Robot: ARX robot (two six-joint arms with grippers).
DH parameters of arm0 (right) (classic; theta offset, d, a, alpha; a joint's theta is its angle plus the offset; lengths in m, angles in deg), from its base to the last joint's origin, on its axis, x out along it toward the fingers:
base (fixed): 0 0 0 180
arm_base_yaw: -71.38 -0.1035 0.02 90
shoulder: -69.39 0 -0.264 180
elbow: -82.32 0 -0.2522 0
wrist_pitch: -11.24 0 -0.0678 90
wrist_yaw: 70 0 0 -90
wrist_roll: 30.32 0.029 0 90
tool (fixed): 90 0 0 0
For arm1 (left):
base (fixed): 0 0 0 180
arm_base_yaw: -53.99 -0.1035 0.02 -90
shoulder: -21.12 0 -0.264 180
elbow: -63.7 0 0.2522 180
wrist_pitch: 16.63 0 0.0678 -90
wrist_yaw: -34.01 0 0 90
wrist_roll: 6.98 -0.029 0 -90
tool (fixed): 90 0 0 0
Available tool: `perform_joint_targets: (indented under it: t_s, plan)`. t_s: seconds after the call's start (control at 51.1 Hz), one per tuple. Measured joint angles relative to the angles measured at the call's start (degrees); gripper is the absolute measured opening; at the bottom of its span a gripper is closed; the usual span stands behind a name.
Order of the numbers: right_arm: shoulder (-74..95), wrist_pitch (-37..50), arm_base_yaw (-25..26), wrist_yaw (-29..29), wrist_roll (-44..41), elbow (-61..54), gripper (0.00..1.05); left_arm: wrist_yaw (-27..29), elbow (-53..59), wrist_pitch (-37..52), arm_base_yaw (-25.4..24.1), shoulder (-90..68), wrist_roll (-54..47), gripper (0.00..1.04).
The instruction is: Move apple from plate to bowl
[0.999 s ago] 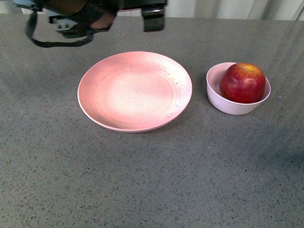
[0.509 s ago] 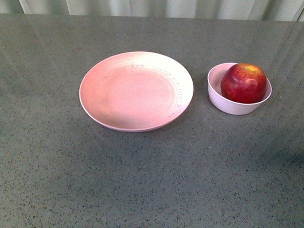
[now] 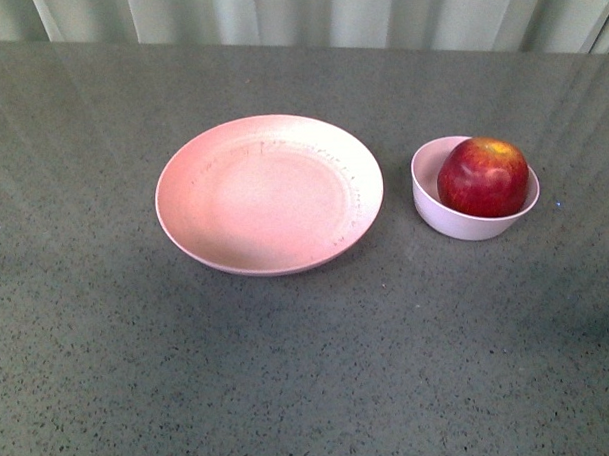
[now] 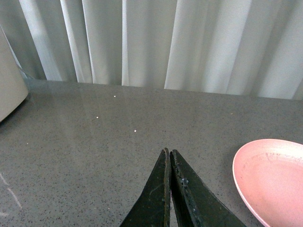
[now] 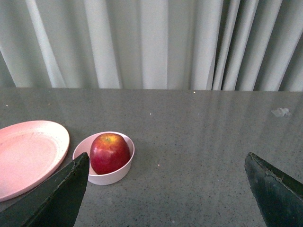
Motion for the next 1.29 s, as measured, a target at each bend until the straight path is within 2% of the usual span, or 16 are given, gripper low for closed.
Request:
perform_joint_targets:
  t_s: [0.627, 1.293]
  plan:
    - [0.00, 0.00, 0.00, 0.00, 0.00, 0.00, 0.96, -0.33, 4.98, -26.67, -0.13, 32.57, 0.00, 0.02]
    - [0.00, 0.00, 0.00, 0.00, 0.00, 0.00, 0.96, -0.31, 5.01, -43.52, -0.13, 50.07, 0.00, 0.02]
